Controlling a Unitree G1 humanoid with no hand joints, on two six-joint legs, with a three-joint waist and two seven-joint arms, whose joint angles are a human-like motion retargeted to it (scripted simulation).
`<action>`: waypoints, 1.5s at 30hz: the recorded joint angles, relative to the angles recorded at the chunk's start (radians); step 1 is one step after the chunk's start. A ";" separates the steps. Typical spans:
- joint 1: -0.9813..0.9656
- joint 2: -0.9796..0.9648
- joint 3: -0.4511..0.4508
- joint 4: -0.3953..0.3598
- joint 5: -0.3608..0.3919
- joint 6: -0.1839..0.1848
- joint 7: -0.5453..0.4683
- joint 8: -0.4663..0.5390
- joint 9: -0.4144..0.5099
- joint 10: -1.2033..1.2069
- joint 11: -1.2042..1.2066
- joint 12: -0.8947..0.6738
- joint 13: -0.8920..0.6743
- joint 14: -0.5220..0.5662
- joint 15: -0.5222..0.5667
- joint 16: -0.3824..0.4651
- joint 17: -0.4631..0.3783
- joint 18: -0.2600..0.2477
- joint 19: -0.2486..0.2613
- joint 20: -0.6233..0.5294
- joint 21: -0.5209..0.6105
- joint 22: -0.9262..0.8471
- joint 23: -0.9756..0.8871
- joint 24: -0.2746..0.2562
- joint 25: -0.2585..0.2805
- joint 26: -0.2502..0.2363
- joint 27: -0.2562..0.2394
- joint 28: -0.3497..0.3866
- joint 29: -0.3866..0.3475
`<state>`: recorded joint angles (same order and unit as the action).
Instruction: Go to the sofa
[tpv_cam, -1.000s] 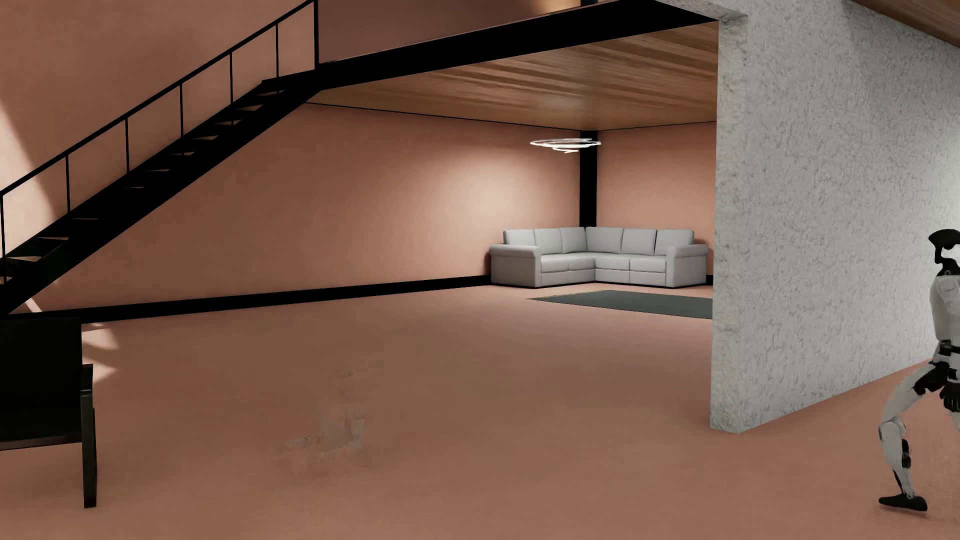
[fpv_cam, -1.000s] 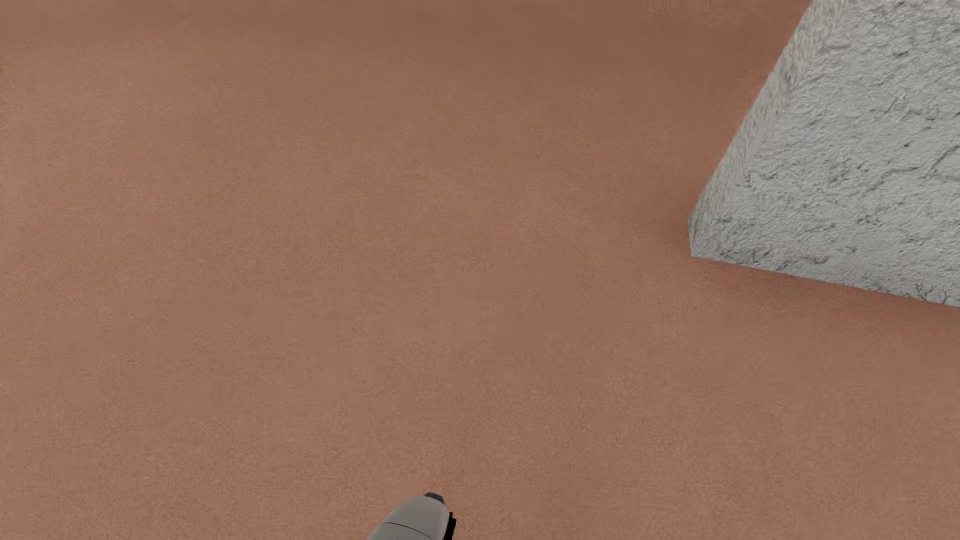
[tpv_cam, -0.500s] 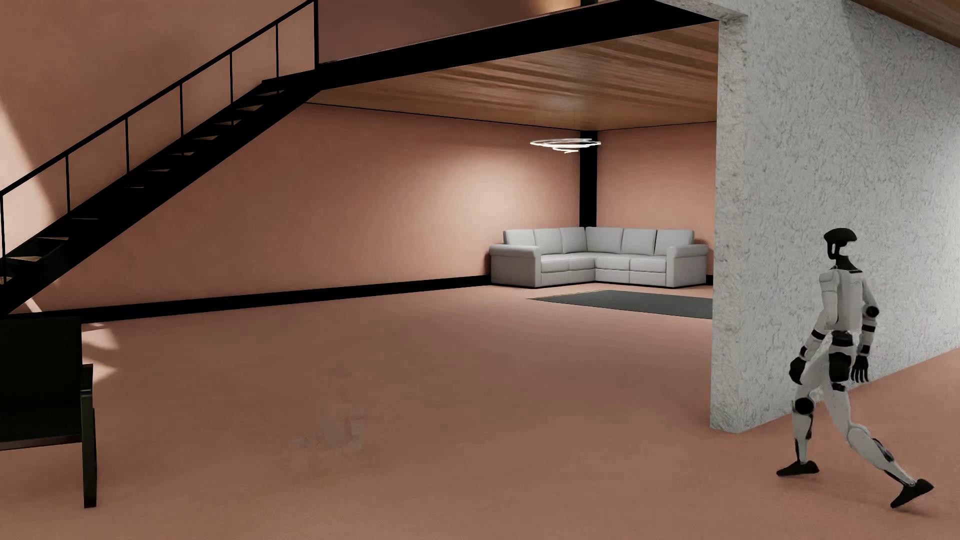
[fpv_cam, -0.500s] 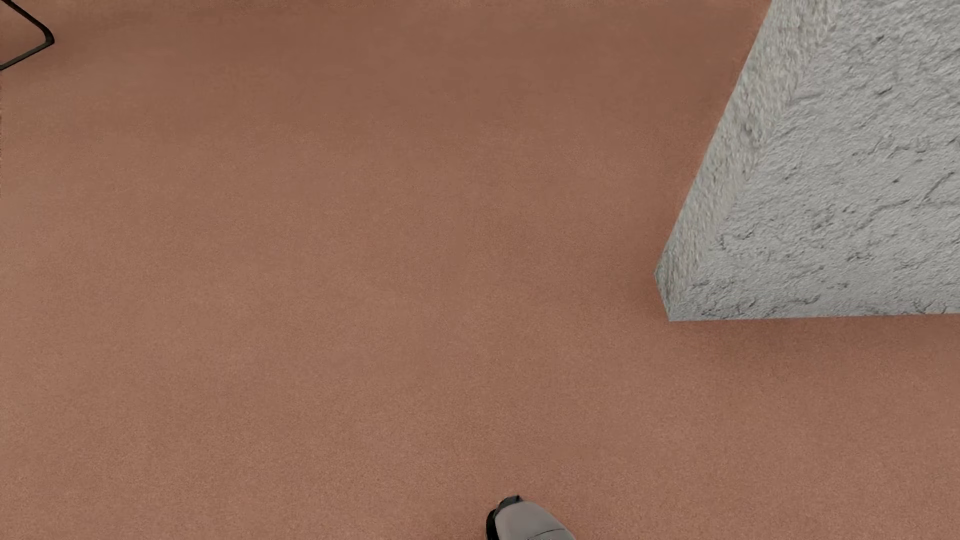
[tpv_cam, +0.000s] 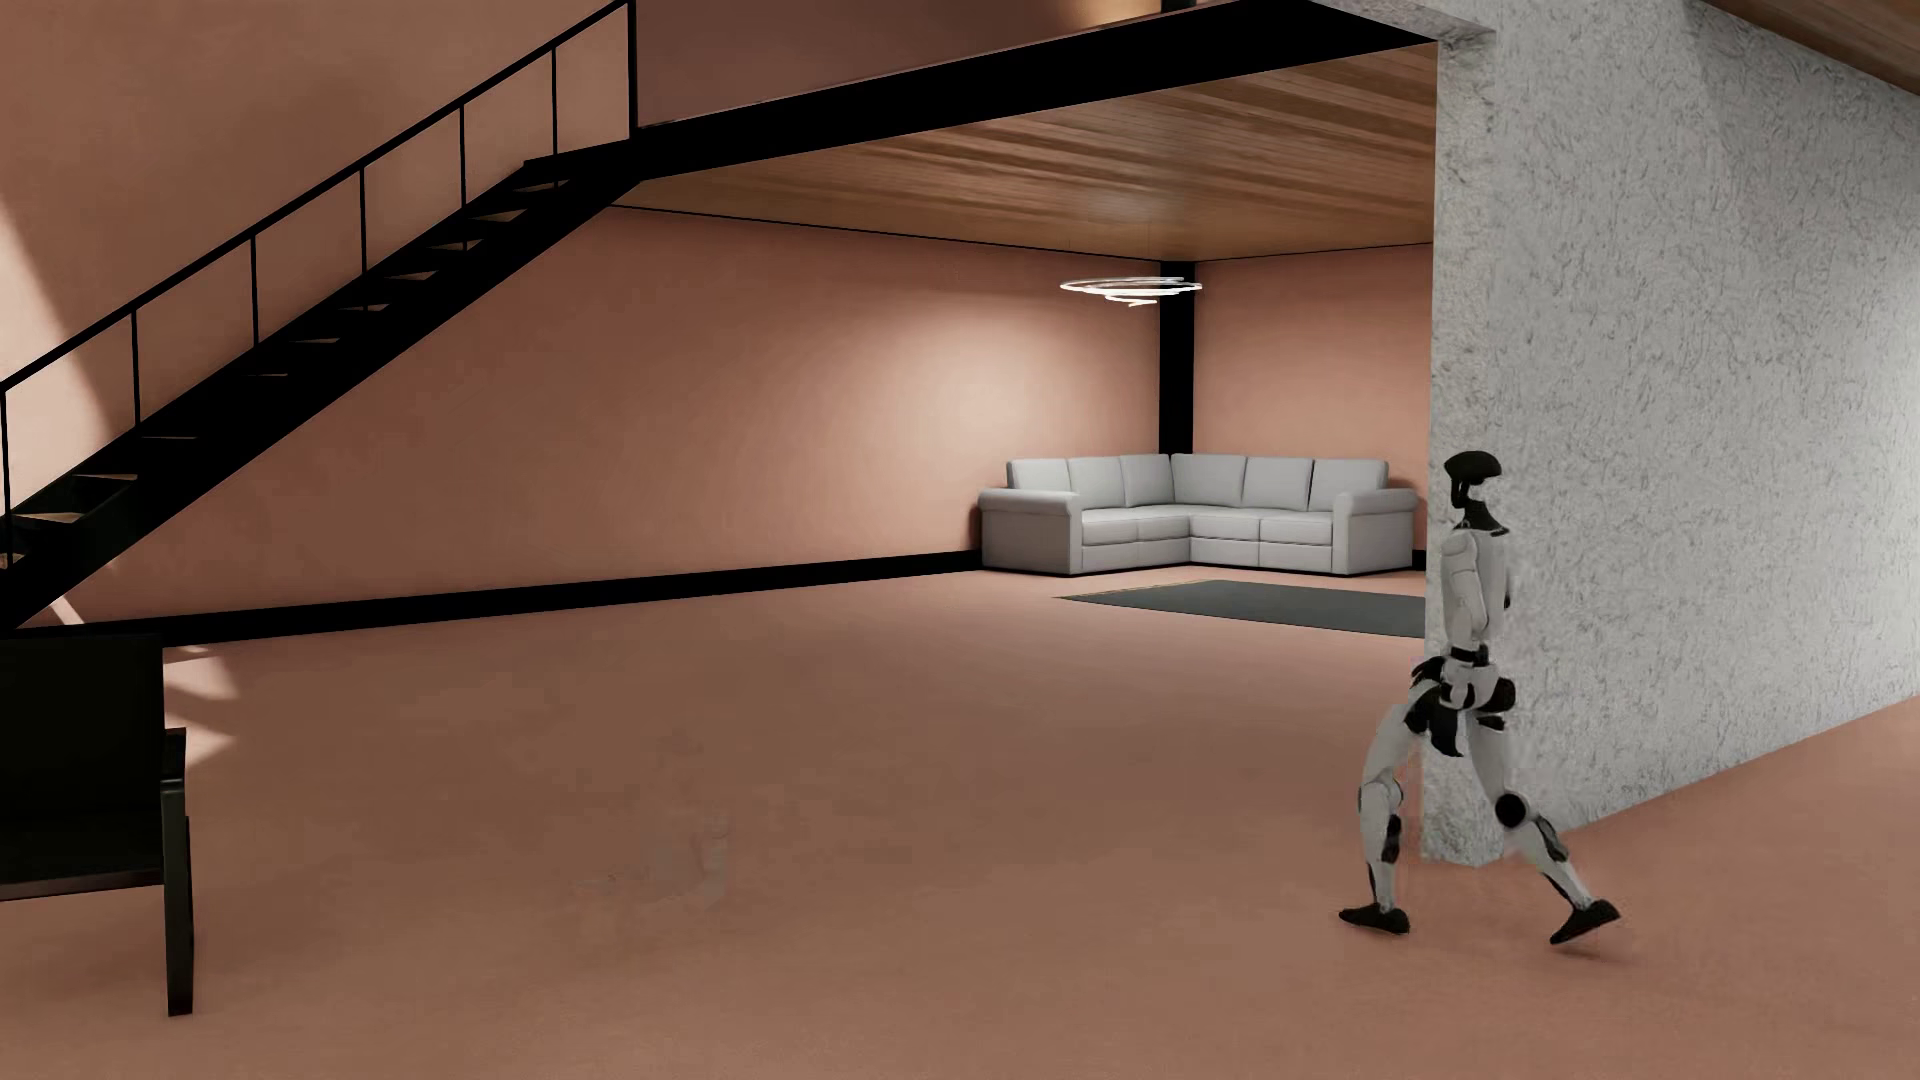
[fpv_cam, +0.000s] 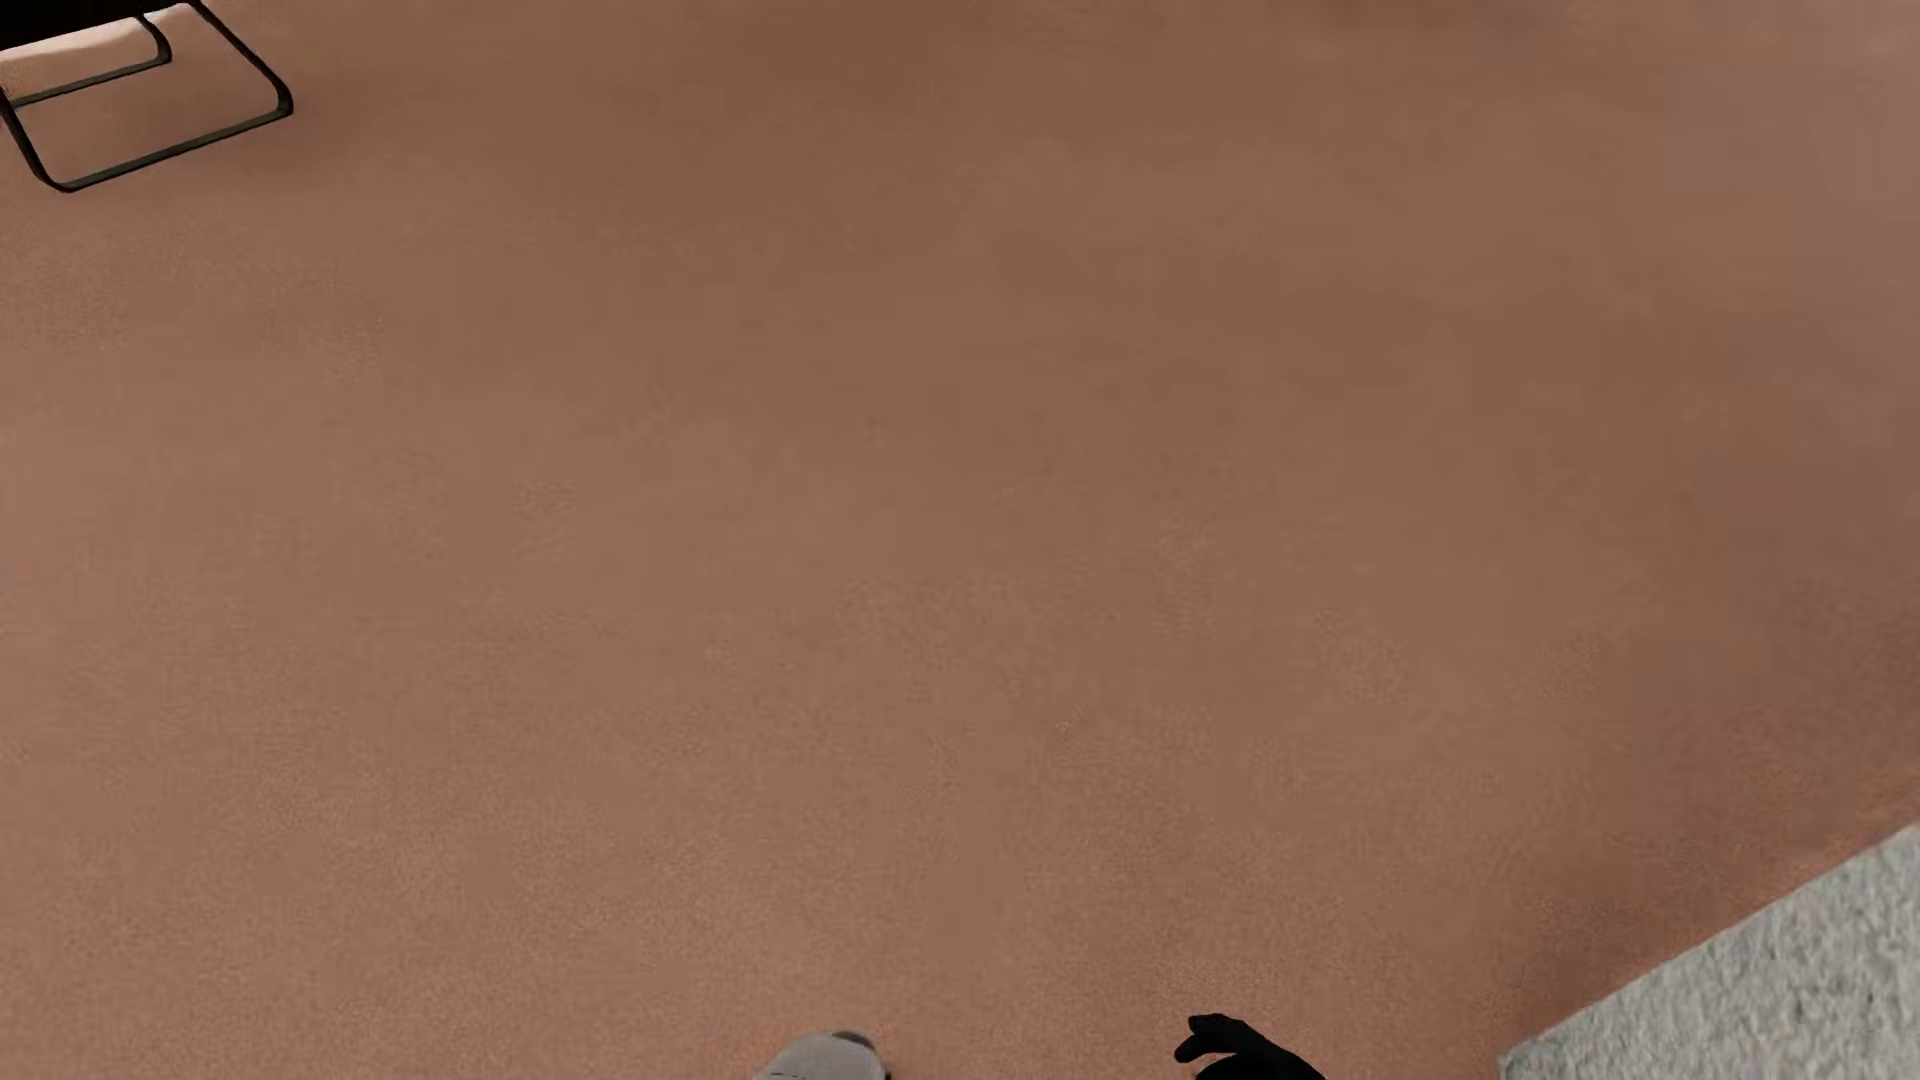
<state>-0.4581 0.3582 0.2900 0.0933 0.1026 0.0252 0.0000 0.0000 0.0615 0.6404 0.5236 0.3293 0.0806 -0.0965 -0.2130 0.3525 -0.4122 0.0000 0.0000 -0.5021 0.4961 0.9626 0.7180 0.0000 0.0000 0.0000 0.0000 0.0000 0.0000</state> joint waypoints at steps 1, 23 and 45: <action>-0.023 -0.053 0.003 -0.017 -0.027 -0.020 0.000 0.000 -0.025 0.083 0.149 0.004 0.029 0.028 0.151 -0.006 0.029 0.000 0.000 0.009 -0.025 0.026 0.027 0.000 0.000 0.000 0.000 0.000 0.000; 0.061 -0.180 -0.049 0.012 0.074 0.027 0.000 0.000 0.024 -0.081 -0.087 0.033 0.103 -0.060 -0.082 0.028 0.007 0.000 0.000 0.092 0.104 -0.068 0.129 0.000 0.000 0.000 0.000 0.000 0.000; 0.542 -0.908 -0.421 0.149 0.077 0.123 0.000 0.000 0.020 0.553 0.250 -0.033 0.288 0.156 0.400 0.037 0.037 0.000 0.000 0.051 0.189 -0.089 0.330 0.000 0.000 0.000 0.000 0.000 0.000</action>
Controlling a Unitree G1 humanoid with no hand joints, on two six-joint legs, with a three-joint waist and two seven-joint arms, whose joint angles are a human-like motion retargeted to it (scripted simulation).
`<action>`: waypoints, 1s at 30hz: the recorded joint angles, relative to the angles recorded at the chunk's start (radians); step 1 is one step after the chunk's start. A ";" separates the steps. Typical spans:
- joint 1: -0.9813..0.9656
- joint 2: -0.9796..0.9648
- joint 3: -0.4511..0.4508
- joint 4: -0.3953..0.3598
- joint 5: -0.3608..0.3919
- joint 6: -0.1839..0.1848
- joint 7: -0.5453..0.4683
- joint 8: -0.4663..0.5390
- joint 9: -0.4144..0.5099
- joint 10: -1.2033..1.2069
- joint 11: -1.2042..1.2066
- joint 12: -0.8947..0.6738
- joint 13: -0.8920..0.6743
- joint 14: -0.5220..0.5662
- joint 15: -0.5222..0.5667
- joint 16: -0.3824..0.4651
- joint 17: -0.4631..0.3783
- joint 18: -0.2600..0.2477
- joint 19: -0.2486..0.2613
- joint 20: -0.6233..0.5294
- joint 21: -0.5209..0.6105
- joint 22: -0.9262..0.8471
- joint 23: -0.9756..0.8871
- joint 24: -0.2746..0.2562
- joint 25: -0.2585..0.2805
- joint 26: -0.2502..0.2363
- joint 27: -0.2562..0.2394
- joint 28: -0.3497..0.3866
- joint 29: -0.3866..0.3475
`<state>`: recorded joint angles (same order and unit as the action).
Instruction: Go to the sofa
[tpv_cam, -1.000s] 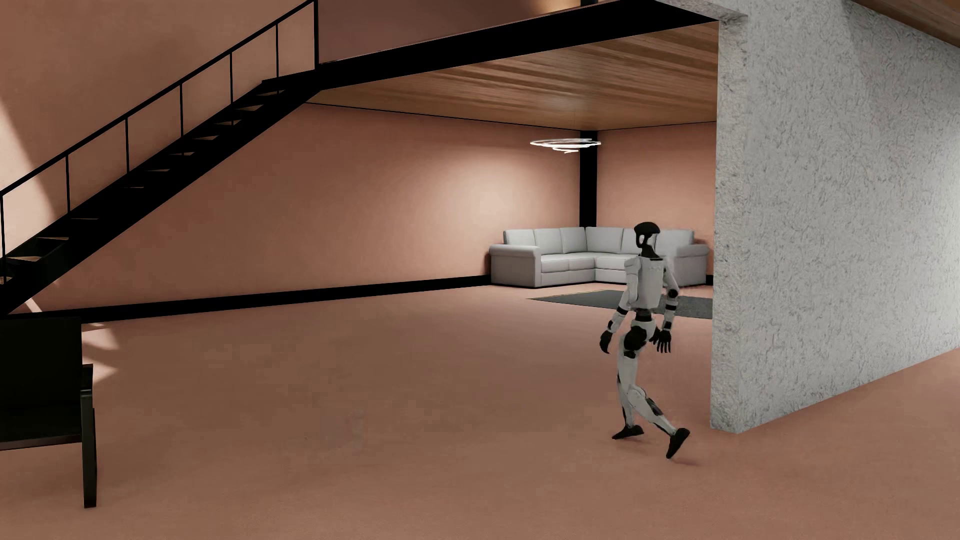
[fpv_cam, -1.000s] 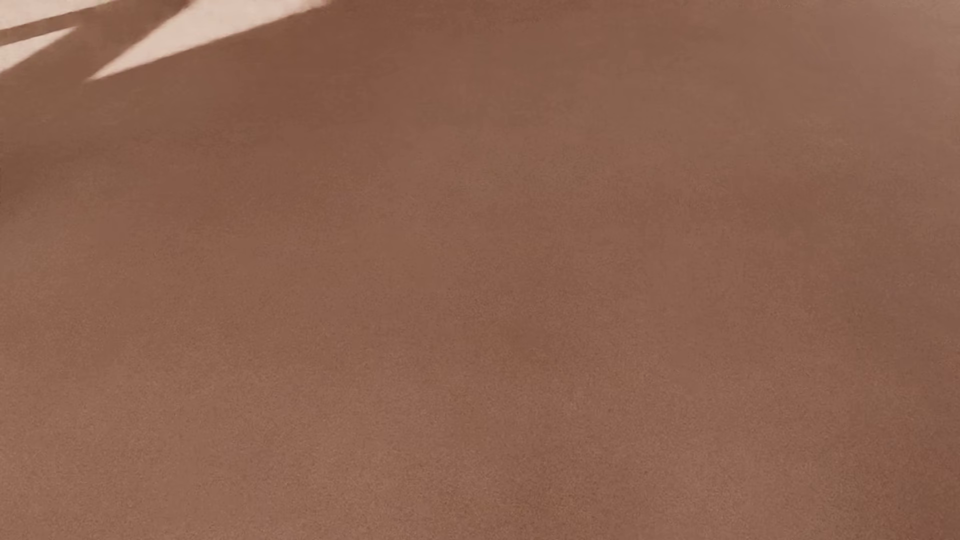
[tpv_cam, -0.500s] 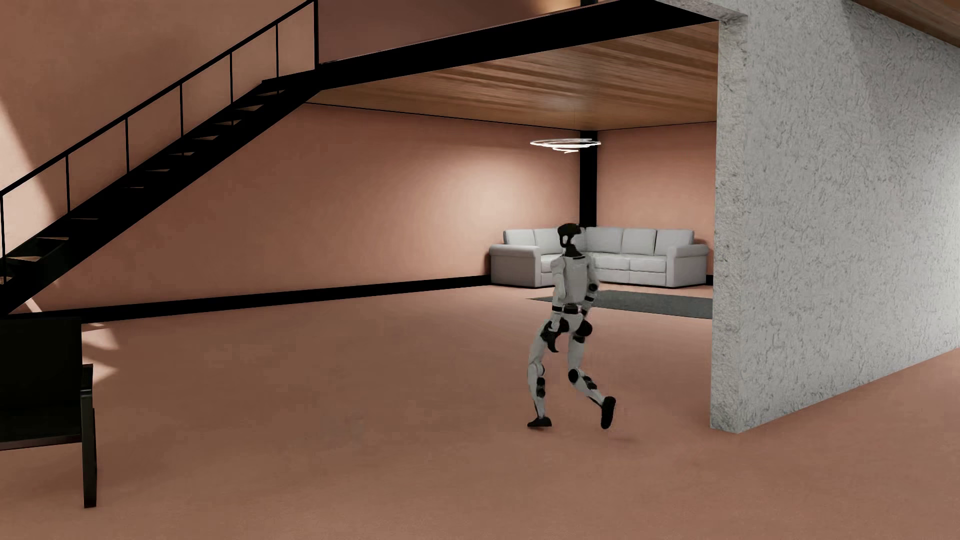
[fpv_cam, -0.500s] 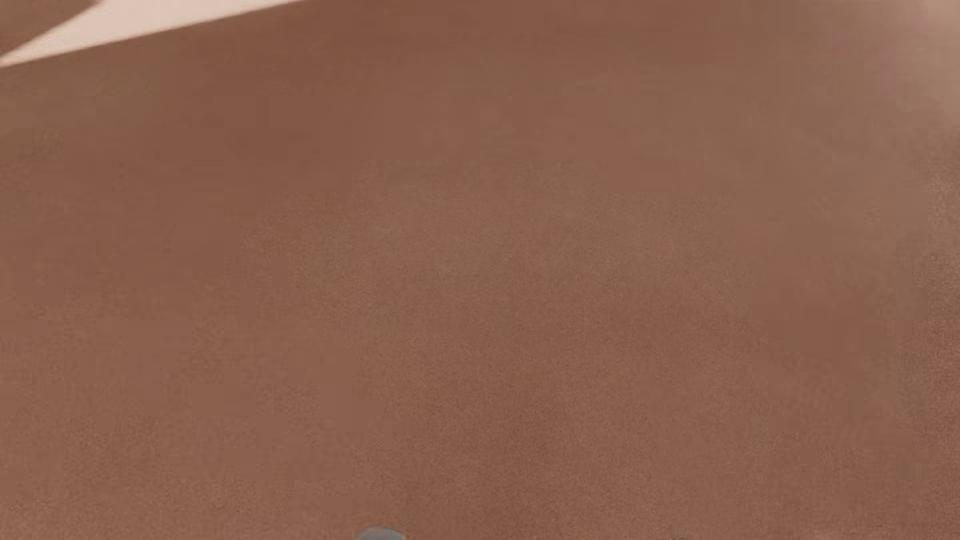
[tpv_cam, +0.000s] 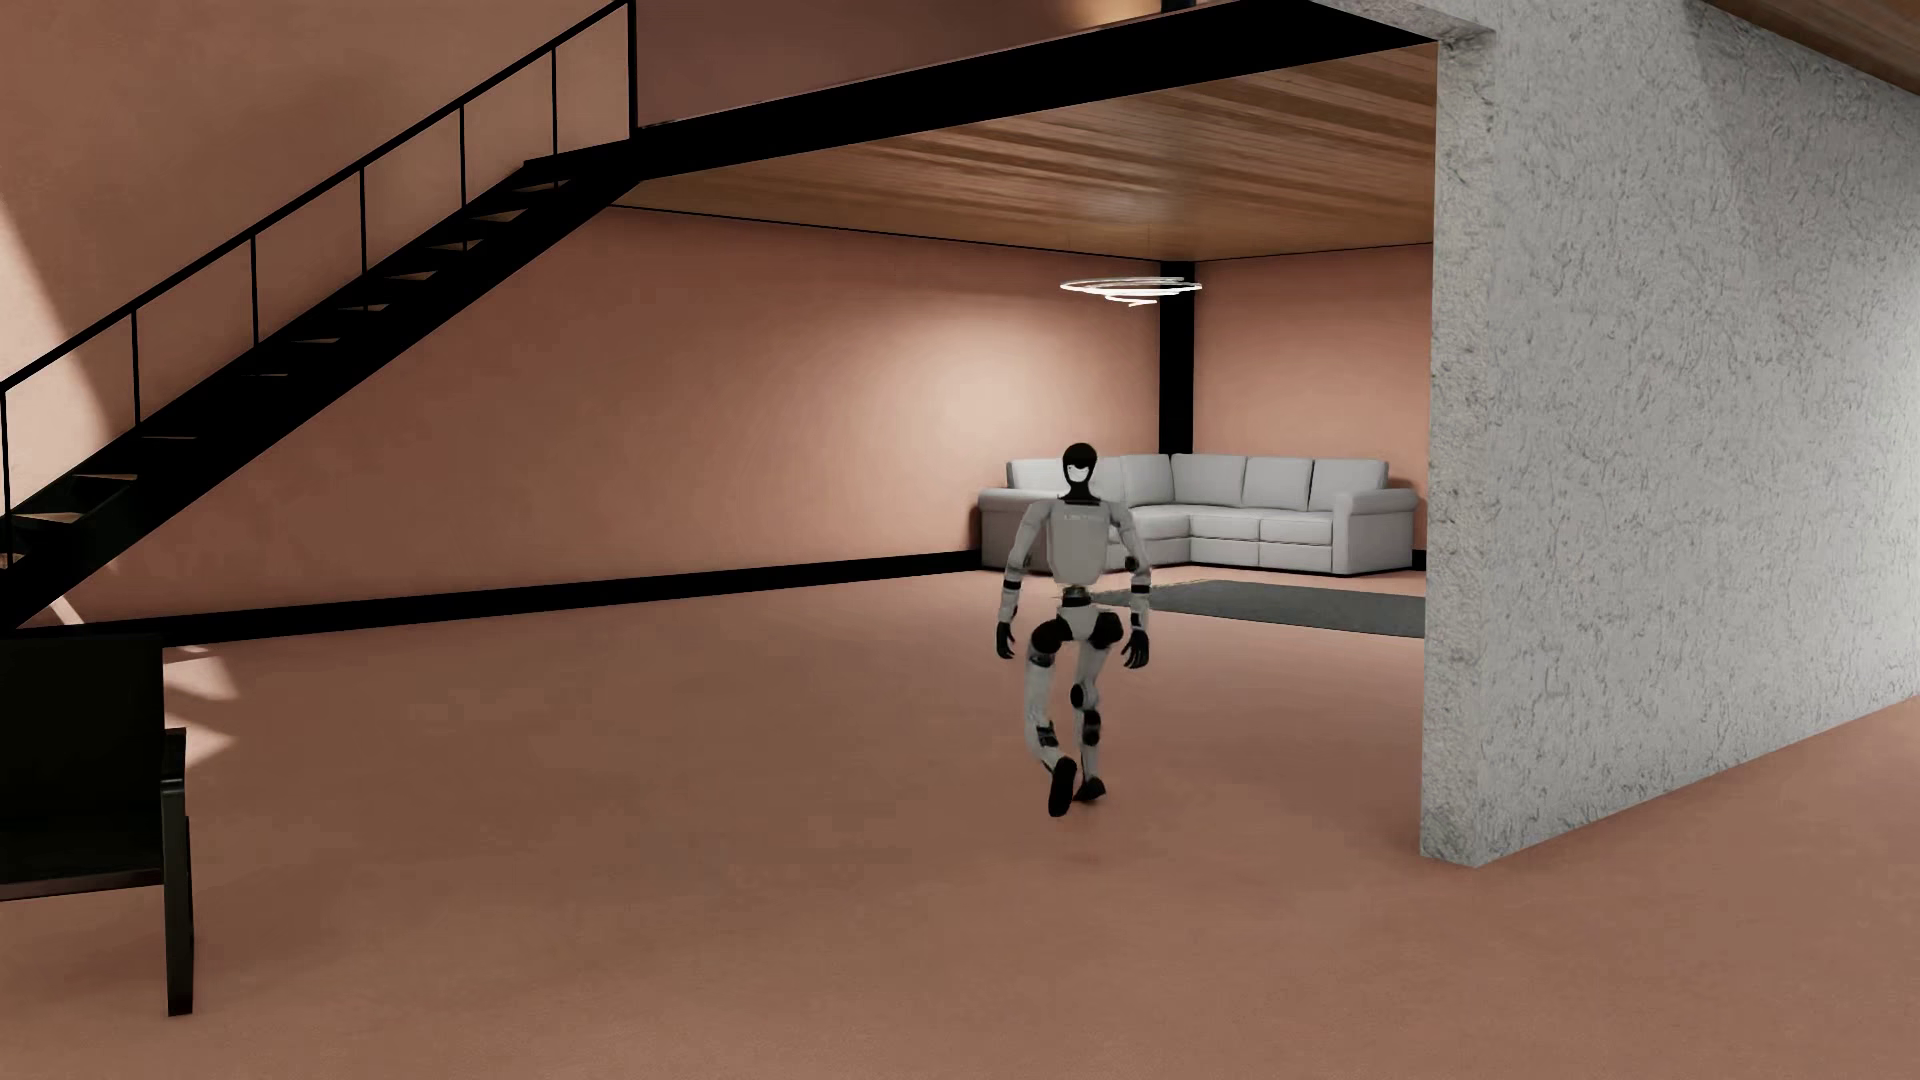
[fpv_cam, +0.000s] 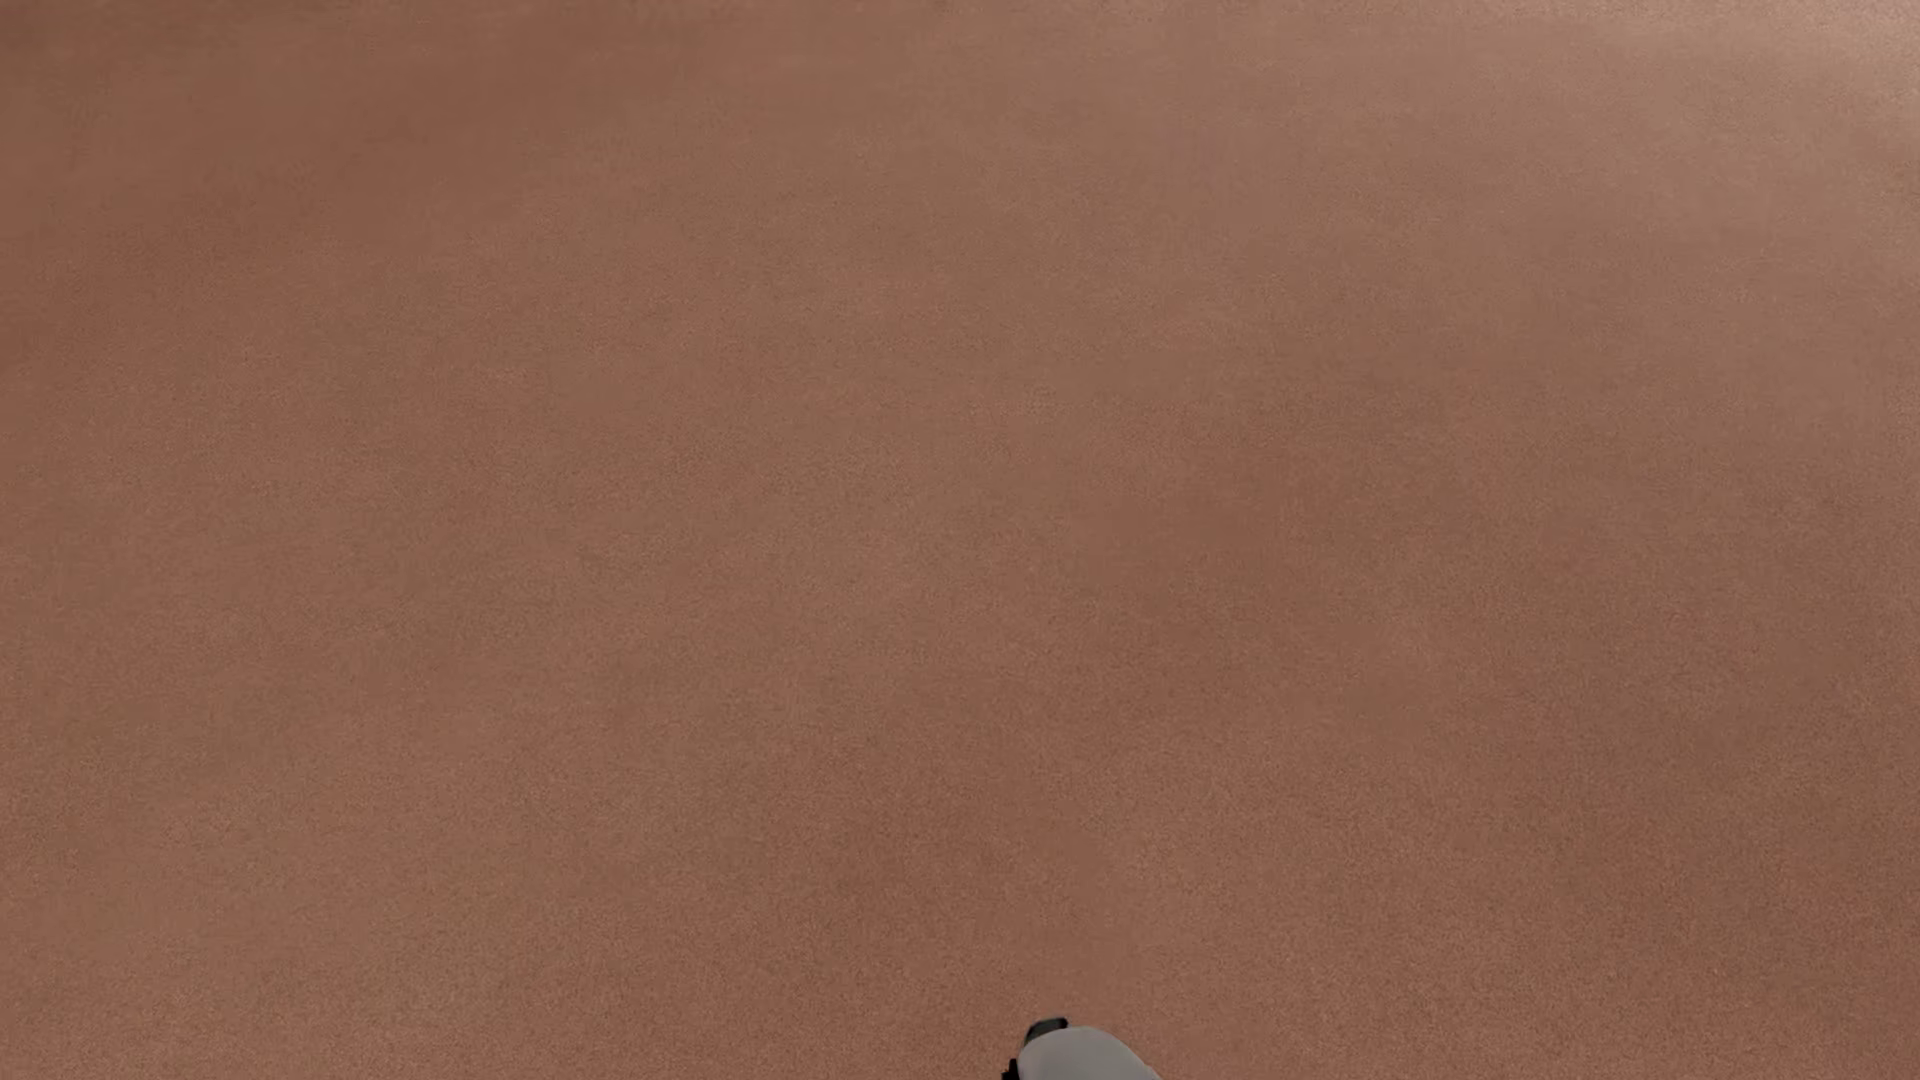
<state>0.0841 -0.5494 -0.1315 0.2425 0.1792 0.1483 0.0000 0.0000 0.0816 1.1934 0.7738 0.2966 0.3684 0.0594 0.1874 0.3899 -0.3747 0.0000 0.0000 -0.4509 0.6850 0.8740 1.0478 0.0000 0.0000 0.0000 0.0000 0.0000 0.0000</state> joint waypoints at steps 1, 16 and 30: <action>-0.111 0.102 0.042 -0.045 0.036 -0.015 0.000 0.000 0.014 0.117 -0.033 0.007 -0.034 -0.136 -0.044 -0.005 0.001 0.000 0.000 -0.008 -0.006 0.009 -0.027 0.000 0.000 0.000 0.000 0.000 0.000; -0.448 0.675 0.379 -0.222 -0.158 -0.171 0.000 0.000 -0.019 -0.352 0.468 0.043 -0.215 -0.308 -0.016 -0.038 0.020 0.000 0.000 -0.021 -0.122 0.152 -0.262 0.000 0.000 0.000 0.000 0.000 0.000; 0.064 0.037 0.016 -0.036 -0.007 0.002 0.000 0.000 -0.038 -0.098 -0.061 -0.061 0.027 0.121 0.054 -0.049 0.029 0.000 0.000 0.130 0.006 -0.093 0.023 0.000 0.000 0.000 0.000 0.000 0.000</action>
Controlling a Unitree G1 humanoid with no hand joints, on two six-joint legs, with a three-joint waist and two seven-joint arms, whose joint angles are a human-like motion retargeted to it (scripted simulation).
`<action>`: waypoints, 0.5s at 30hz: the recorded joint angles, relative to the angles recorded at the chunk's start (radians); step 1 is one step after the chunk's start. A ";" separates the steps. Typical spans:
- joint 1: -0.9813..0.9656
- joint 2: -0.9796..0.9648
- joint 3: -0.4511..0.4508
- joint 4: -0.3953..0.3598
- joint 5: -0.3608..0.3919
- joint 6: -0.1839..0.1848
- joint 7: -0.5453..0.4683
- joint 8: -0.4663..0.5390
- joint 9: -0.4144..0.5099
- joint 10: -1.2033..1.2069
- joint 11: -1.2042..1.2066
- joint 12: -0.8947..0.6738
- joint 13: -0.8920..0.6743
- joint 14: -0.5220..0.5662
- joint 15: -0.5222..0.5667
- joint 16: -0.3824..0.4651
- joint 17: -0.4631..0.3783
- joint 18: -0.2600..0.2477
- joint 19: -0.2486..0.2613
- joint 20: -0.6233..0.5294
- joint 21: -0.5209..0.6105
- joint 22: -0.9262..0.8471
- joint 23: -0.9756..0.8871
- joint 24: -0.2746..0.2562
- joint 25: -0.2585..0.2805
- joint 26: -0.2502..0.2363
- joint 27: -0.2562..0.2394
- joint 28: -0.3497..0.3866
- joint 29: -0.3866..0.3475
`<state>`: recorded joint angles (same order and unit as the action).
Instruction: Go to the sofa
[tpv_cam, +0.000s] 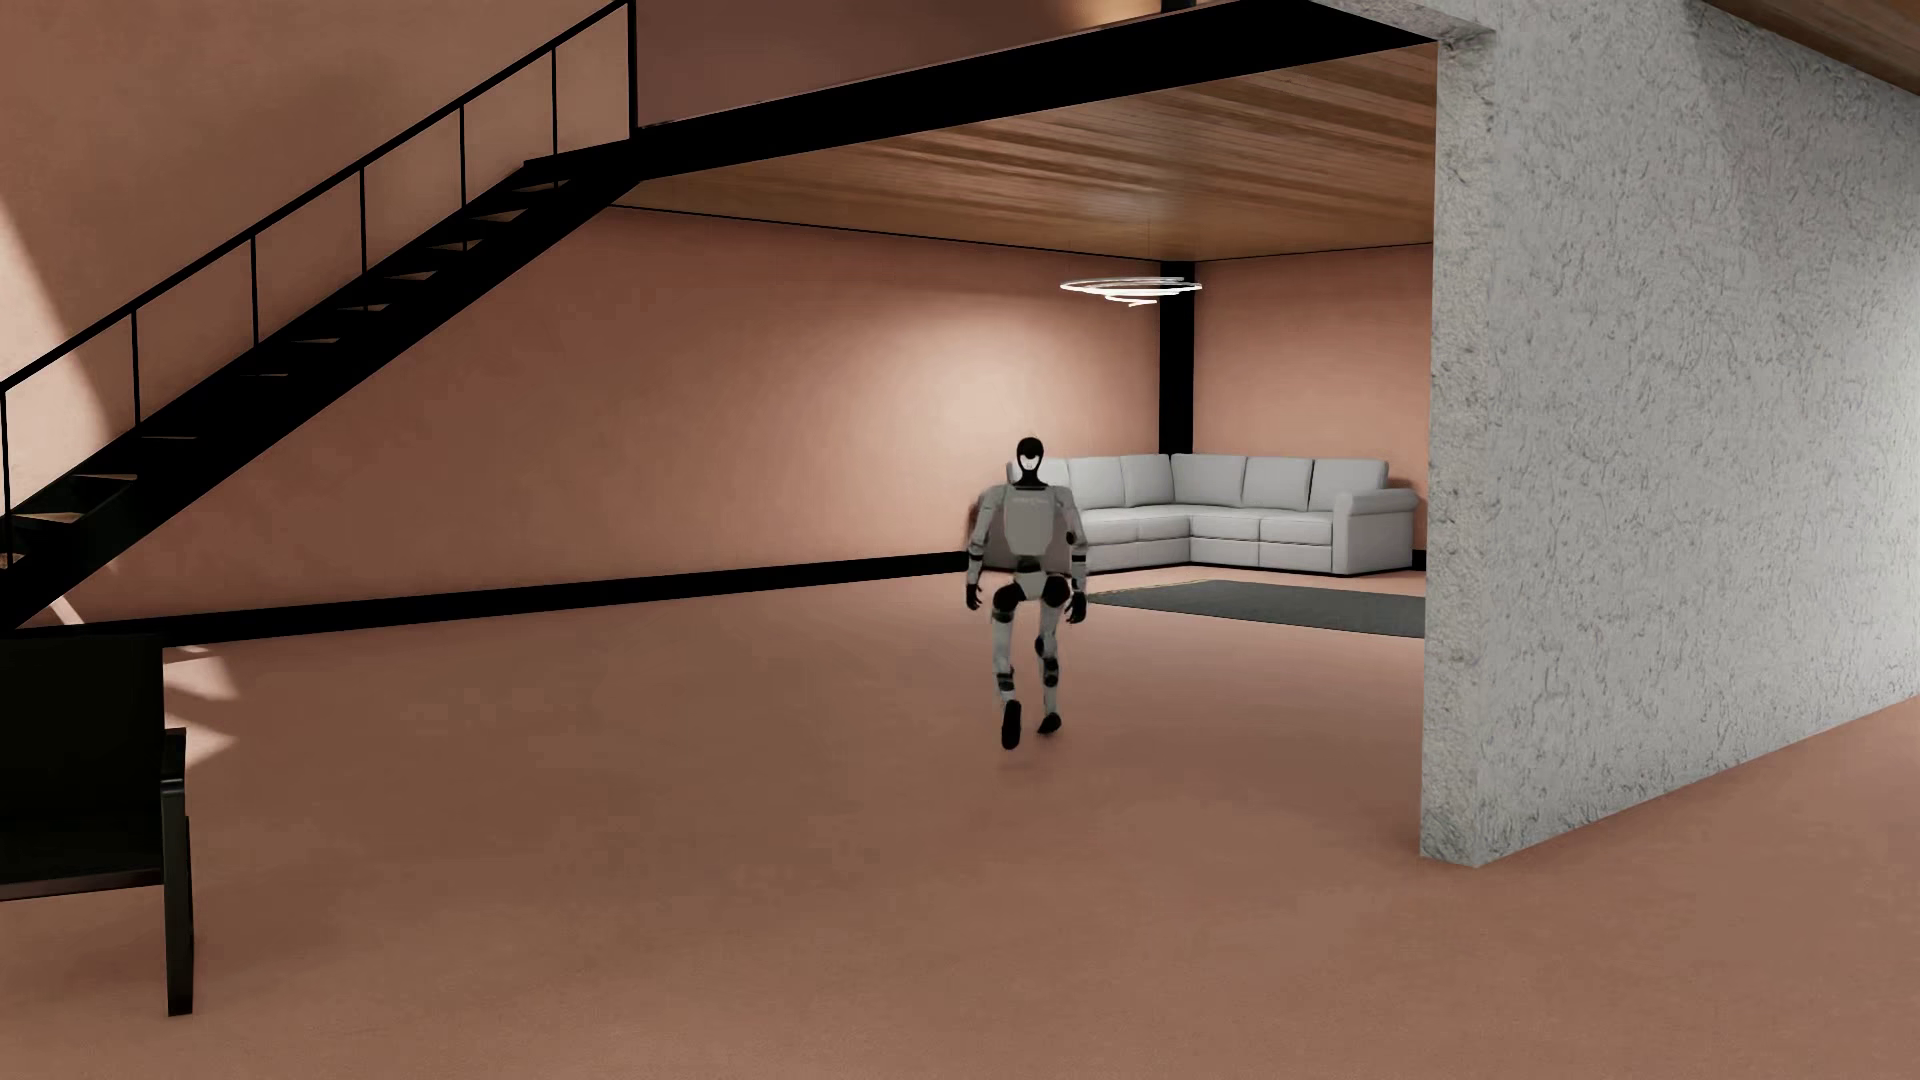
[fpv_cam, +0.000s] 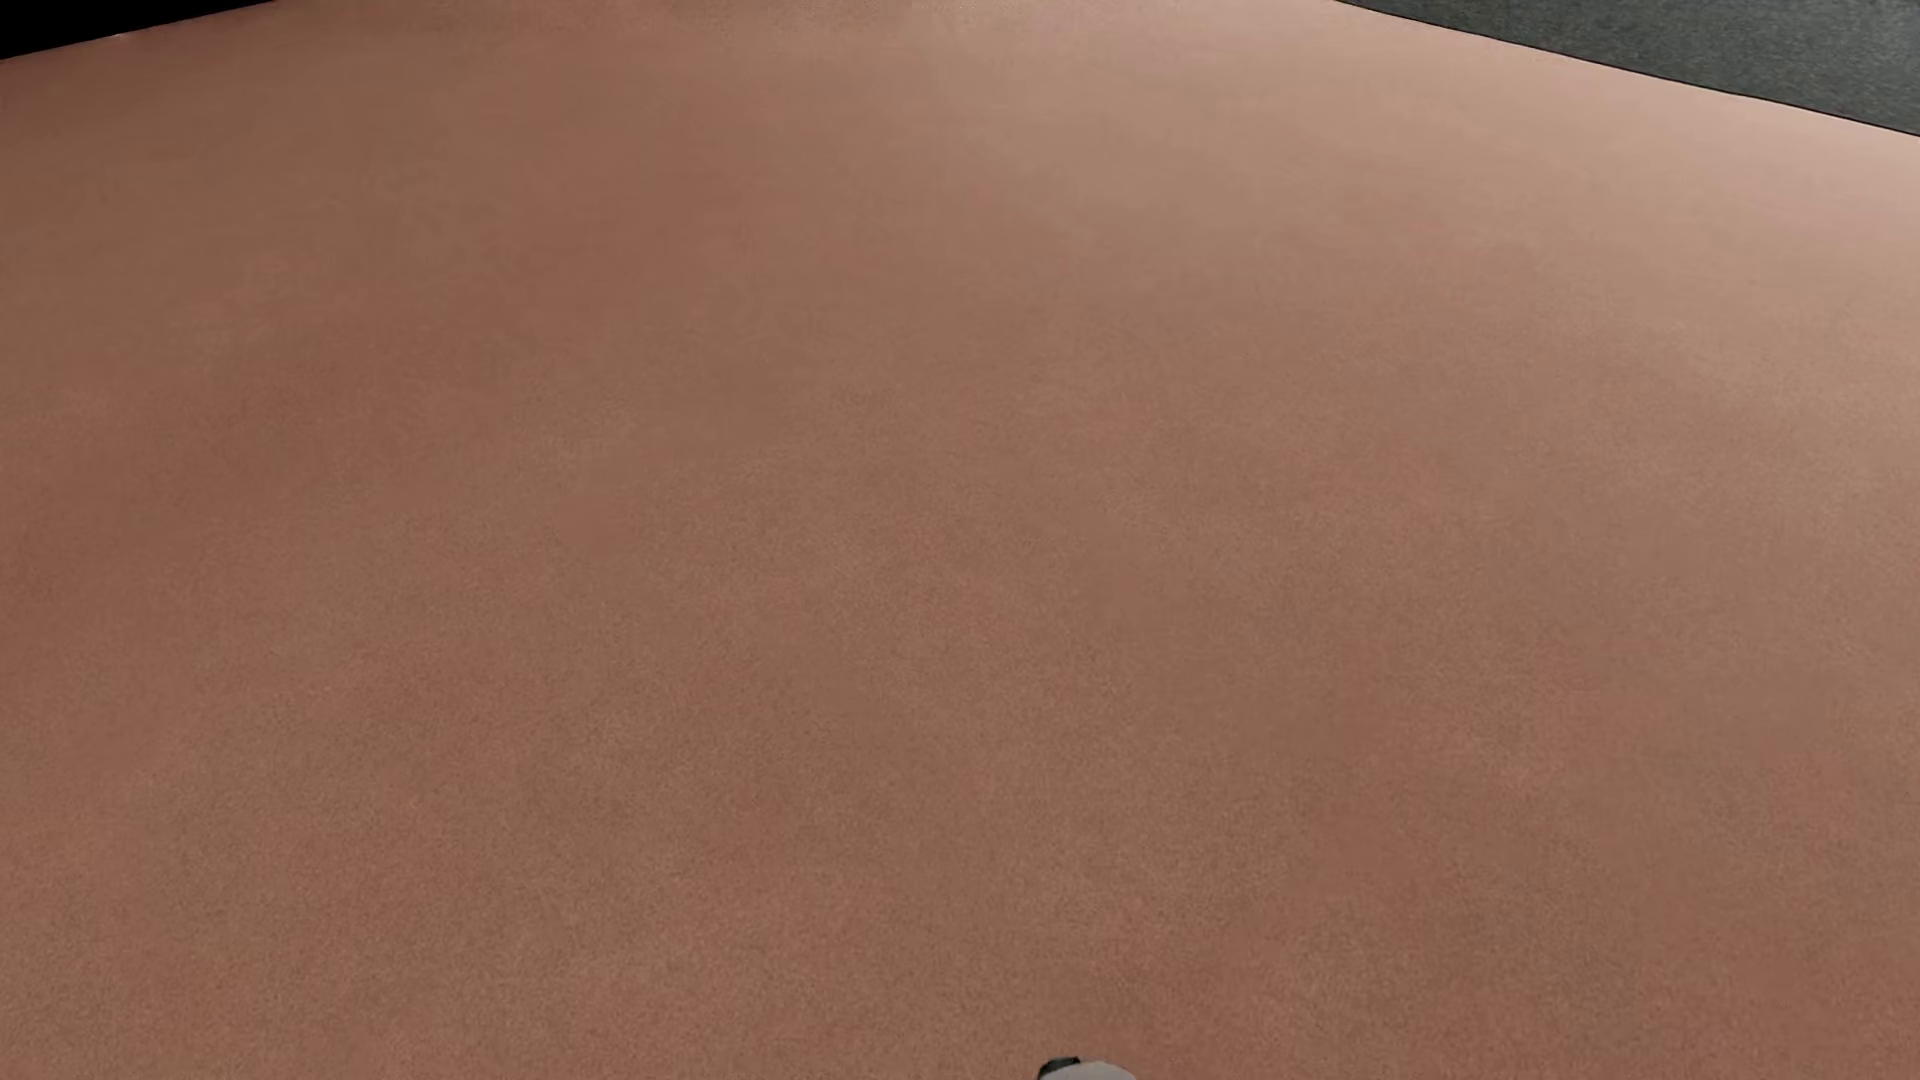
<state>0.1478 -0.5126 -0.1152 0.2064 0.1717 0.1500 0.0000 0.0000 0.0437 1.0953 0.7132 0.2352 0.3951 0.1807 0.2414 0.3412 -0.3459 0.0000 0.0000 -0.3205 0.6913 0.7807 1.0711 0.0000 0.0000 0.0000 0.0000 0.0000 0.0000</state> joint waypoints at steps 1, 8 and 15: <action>-0.116 0.069 0.022 0.001 0.045 0.002 0.000 0.000 0.021 0.204 0.004 -0.002 -0.029 -0.090 -0.020 -0.002 0.003 0.000 0.000 -0.051 -0.018 0.039 -0.014 0.000 0.000 0.000 0.000 0.000 0.000; -0.525 0.703 0.368 -0.080 -0.028 -0.107 0.000 0.000 0.037 -0.394 -0.293 0.149 -0.265 -0.428 -0.501 0.023 -0.051 0.000 0.000 -0.151 -0.207 0.123 -0.361 0.000 0.000 0.000 0.000 0.000 0.000; -0.616 0.824 0.421 -0.133 -0.180 -0.148 0.000 0.000 0.006 -0.298 0.117 0.173 -0.295 -0.602 -0.214 0.003 -0.025 0.000 0.000 -0.204 -0.274 0.301 -0.356 0.000 0.000 0.000 0.000 0.000 0.000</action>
<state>-0.4681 0.3110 0.3062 0.0738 -0.0079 0.0020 0.0000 0.0000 0.0501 0.7969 0.8302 0.4083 0.1000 -0.4213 0.0274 0.3447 -0.3707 0.0000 0.0000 -0.5241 0.4169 1.0822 0.7153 0.0000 0.0000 0.0000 0.0000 0.0000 0.0000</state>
